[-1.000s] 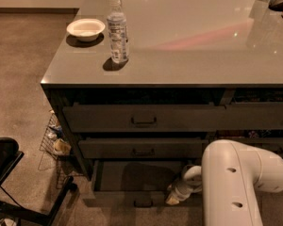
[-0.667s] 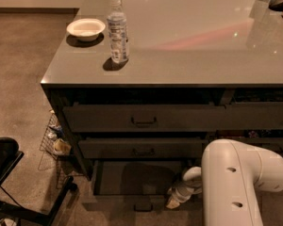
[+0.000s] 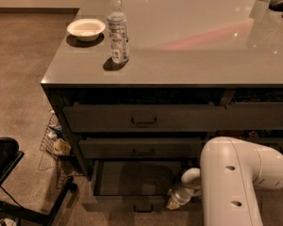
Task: Open bottom drawer
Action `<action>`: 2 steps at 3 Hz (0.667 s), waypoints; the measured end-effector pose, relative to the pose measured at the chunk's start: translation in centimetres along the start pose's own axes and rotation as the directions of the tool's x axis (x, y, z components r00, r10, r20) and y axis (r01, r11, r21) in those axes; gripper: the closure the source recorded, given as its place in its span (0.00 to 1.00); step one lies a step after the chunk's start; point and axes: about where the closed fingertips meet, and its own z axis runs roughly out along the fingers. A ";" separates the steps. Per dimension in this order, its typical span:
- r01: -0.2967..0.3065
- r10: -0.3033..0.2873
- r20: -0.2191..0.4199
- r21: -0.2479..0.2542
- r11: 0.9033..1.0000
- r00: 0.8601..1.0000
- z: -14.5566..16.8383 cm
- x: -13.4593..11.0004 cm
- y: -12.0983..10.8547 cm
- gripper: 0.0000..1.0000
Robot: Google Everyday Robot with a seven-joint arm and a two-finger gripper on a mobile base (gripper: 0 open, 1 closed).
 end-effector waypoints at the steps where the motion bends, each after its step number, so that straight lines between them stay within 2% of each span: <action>1: -0.014 0.014 -0.023 -0.010 1.000 1.000 -0.3 0.3 1.7 1.00; 2: -0.014 0.014 -0.023 -0.010 1.000 1.000 -0.2 0.3 1.7 0.82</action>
Offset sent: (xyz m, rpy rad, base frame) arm -0.0145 0.0011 0.0029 -0.0161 0.0173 -0.0065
